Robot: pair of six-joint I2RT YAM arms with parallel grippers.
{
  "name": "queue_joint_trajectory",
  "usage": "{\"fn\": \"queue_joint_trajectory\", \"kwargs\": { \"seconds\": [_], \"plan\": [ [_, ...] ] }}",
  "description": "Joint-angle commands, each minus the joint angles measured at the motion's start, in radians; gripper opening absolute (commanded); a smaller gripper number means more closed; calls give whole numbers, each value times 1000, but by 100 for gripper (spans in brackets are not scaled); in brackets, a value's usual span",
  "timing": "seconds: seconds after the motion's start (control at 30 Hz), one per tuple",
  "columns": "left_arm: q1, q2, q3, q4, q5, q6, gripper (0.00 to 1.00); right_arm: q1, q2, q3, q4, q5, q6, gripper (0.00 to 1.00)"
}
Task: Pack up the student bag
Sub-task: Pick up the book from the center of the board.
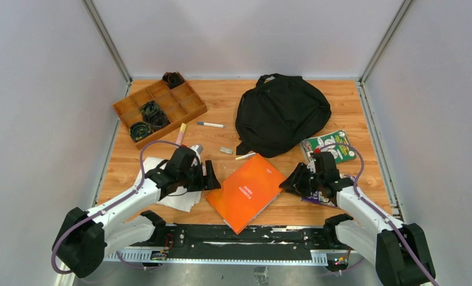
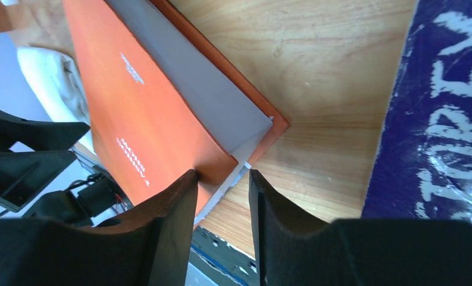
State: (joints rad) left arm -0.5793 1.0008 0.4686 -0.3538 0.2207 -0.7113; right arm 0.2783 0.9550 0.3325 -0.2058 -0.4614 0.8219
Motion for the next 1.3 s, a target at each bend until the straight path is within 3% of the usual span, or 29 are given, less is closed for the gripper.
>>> {"fn": "queue_joint_trajectory", "kwargs": {
  "seconds": [0.0,0.13,0.47,0.5,0.6,0.63,0.87,1.1,1.27],
  "plan": [
    [-5,4,6,58,17,2,75,-19,-29,-42,117,-1,92,38],
    [-5,27,2,50,34,9,75,-21,-83,-50,107,25,101,28],
    [-5,53,-19,85,53,24,75,-20,-54,-62,165,-2,93,29],
    [-6,58,-21,87,60,29,75,-21,-49,-65,174,-5,96,27],
    [-5,66,-19,110,94,42,75,-20,-40,-69,180,-7,102,3],
    [-5,65,-21,121,107,41,75,-20,-43,-64,166,-5,102,0],
    [-5,34,17,107,146,87,75,-20,-198,-17,-1,-16,56,0],
    [-6,-24,101,100,207,115,78,-21,-362,175,-230,37,-54,0],
    [-6,-33,112,315,261,54,80,-20,-336,384,-340,43,-247,0]
  ]
}}
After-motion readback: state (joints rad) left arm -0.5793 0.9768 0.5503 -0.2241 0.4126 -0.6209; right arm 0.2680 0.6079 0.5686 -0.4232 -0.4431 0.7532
